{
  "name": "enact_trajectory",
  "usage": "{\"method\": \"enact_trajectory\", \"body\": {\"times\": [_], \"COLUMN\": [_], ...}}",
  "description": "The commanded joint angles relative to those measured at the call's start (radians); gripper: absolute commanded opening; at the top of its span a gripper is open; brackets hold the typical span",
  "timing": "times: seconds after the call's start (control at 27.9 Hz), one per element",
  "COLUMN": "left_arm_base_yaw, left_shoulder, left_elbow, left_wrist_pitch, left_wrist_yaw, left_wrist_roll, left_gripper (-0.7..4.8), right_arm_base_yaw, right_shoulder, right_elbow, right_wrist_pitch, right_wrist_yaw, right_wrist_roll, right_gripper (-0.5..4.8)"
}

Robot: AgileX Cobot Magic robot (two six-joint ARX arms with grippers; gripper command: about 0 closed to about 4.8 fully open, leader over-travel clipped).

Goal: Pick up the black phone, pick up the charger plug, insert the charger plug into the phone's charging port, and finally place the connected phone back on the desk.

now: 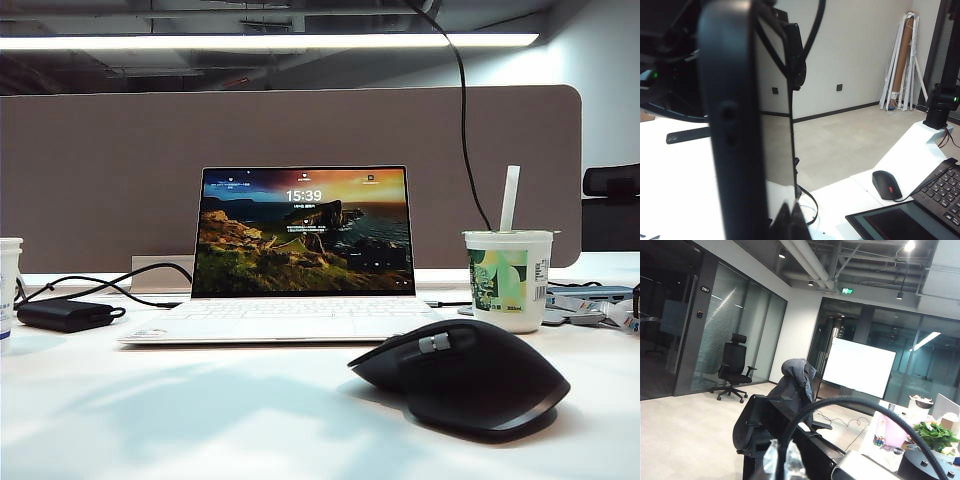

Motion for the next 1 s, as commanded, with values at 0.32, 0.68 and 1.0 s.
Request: {"method": "enact_trajectory", "body": {"times": [0.32,0.68,1.0], "left_arm_base_yaw": [-0.002,-0.002,-0.002], "left_shoulder": [-0.007,-0.007,-0.007], "left_elbow": [0.010,0.010,0.010], "left_wrist_pitch": [0.066,0.110,0.111], "left_wrist_yaw": [0.014,0.014,0.015], "left_wrist_roll": [-0.015,-0.016,-0.016], "left_gripper": [-0.07,-0.07,-0.07], "right_arm_base_yaw": [0.001,0.000,0.000], "right_shoulder": [0.003,0.003,0.003], "right_elbow": [-0.003,-0.013,-0.013], "right_wrist_pitch": [-0.024,-0.012,-0.079], "right_wrist_yaw": [-0.040,-0.033,-0.035], "right_wrist_roll": [-0.006,-0.002,0.010], "right_gripper": [-0.05,-0.05,-0.05]}}
